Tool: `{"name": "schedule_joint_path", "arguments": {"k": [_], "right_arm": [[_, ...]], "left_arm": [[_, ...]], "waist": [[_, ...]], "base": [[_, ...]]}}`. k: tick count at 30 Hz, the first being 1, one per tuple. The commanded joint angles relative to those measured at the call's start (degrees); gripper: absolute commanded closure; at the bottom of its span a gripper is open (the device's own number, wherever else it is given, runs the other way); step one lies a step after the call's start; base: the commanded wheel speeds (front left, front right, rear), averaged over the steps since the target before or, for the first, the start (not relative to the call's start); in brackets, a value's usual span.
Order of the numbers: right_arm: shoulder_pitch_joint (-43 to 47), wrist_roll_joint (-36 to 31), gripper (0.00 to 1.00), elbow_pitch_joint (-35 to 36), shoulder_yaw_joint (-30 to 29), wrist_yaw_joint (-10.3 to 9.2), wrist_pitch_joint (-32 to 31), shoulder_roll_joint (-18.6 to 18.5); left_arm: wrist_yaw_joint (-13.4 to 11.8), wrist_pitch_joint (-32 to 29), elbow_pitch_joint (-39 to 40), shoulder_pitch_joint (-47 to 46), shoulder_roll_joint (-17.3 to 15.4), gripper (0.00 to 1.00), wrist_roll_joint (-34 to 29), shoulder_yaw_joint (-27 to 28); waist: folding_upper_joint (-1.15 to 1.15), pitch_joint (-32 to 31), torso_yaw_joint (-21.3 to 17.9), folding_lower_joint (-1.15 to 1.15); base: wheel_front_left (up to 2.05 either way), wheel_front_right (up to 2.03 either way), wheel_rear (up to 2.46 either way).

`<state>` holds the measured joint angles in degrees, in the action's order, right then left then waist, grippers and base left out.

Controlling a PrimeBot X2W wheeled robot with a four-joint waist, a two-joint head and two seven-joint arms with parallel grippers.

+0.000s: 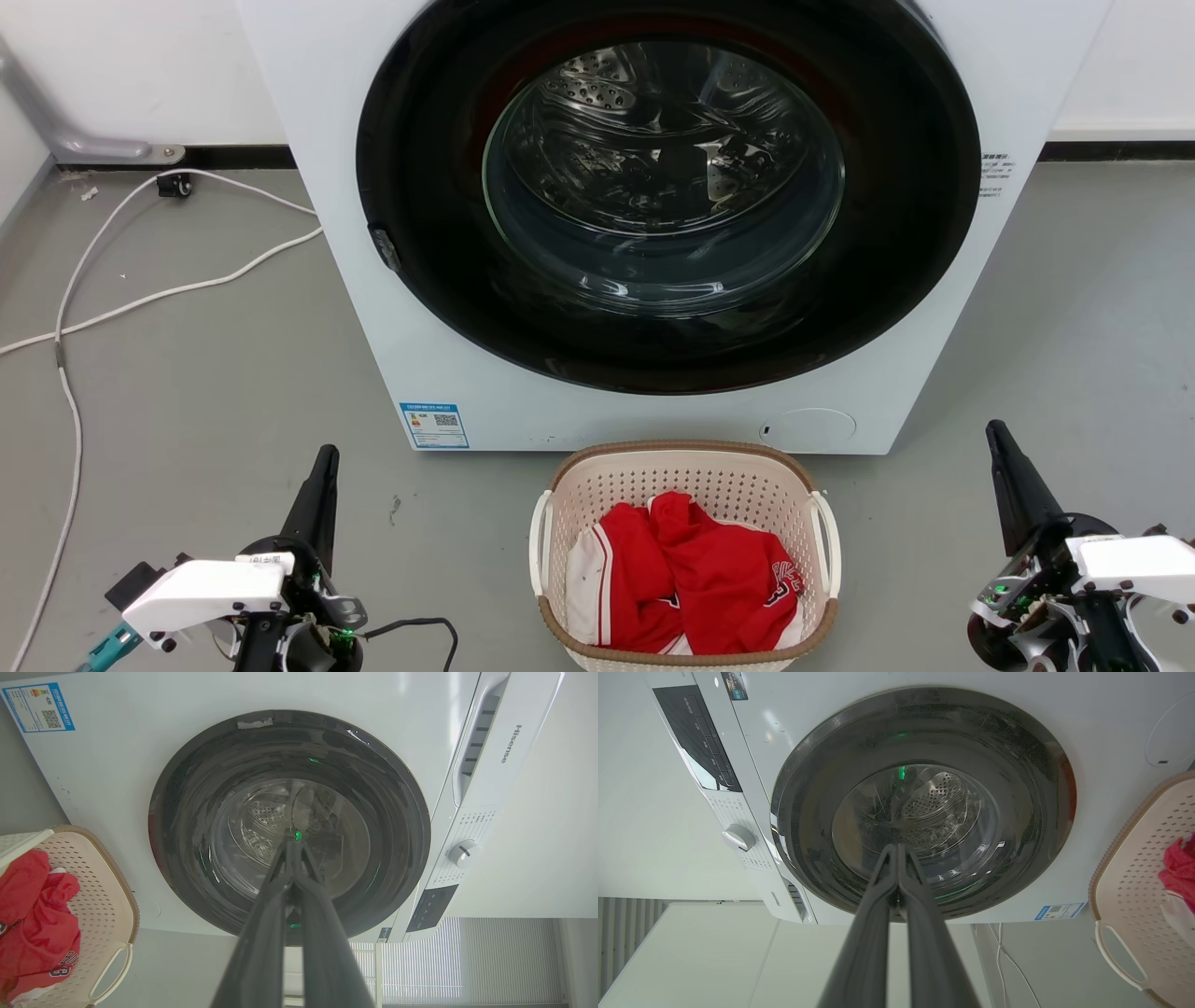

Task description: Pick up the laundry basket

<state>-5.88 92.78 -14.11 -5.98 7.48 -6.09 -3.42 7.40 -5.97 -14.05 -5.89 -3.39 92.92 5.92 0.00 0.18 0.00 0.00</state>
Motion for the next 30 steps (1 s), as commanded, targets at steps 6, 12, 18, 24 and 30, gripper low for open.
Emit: {"name": "schedule_joint_path", "arguments": {"k": [6,12,18,24,30], "right_arm": [[-0.7,-0.2,1.0,-0.1,-0.2,0.02,-0.1,0.2],[-0.7,-0.3,1.0,-0.1,-0.2,0.02,-0.2,0.3],[-0.7,-0.4,1.0,-0.1,-0.2,0.02,-0.2,0.3],[-0.7,-0.4,1.0,-0.1,-0.3,0.02,-0.3,0.3],[0.0,-0.1,0.0,0.0,-0.2,0.0,-0.1,0.1]], "left_arm": [[0.2,-0.4,-0.1,-0.6,0.1,1.0,-0.5,0.2],[0.2,-0.3,-0.1,-0.6,0.2,1.0,-0.5,0.3],[0.2,-0.4,-0.1,-0.6,0.2,1.0,-0.4,0.3],[0.2,-0.4,-0.1,-0.6,0.2,1.0,-0.4,0.3],[0.0,-0.3,0.0,0.0,0.2,0.0,-0.4,0.2]], "waist": [[0.0,0.0,0.0,0.0],[0.0,0.0,0.0,0.0],[0.0,0.0,0.0,0.0],[0.0,0.0,0.0,0.0],[0.0,0.0,0.0,0.0]], "base": [[0.0,0.0,0.0],[0.0,0.0,0.0],[0.0,0.0,0.0],[0.0,0.0,0.0],[0.0,0.0,0.0]]}}
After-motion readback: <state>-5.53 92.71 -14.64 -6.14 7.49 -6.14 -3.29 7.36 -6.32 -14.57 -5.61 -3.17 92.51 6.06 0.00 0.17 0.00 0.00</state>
